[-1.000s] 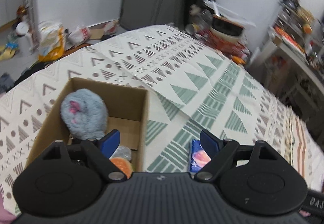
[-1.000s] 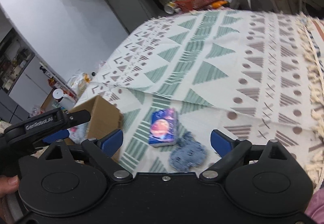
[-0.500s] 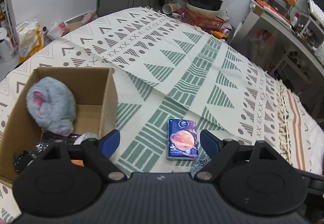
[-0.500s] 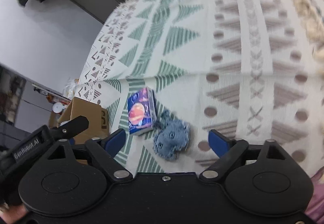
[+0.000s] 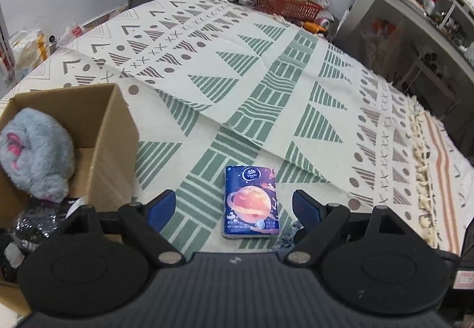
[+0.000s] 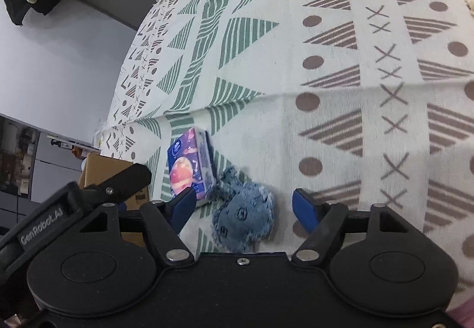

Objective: Organize soft objects
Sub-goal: 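Grasp the blue tissue pack with the left tool while the right grasps the denim plush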

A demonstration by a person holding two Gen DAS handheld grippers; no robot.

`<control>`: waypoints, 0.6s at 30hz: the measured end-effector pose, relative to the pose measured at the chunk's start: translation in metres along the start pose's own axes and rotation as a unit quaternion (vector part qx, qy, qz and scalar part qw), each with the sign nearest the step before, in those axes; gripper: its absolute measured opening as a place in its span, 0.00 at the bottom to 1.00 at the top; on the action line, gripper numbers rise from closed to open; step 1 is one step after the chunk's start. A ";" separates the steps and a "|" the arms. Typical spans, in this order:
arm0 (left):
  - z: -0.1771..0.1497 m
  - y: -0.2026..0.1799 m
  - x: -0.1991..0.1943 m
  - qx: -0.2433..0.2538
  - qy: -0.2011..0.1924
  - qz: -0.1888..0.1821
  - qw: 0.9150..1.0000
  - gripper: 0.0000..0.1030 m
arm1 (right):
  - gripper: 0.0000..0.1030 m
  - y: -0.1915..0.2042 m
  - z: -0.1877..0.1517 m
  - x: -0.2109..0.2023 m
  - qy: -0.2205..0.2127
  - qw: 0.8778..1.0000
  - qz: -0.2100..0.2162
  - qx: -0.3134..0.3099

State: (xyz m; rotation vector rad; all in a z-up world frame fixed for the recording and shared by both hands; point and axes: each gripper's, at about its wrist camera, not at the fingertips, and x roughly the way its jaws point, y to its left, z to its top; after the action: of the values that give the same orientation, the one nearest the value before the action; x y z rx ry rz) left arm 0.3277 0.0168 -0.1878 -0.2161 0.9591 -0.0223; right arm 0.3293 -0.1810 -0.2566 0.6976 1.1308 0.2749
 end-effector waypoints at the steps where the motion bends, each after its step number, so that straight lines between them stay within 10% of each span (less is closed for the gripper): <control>1: 0.001 0.000 0.005 -0.004 0.003 -0.002 1.000 0.82 | 0.65 -0.001 0.001 0.002 0.001 1.000 0.000 -0.005; 7: 0.004 -0.001 0.031 -0.022 0.026 -0.008 0.999 0.82 | 0.32 0.010 0.000 0.007 0.002 0.997 -0.032 -0.073; 18: -0.009 -0.006 0.052 -0.025 0.044 -0.017 0.999 0.82 | 0.17 0.002 -0.003 -0.008 -0.012 0.996 -0.046 -0.075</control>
State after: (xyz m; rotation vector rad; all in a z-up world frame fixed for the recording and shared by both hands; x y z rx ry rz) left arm 0.3506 0.0032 -0.2333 -0.2800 1.0448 -0.0398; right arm 0.3229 -0.1824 -0.2497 0.5133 1.1046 0.2686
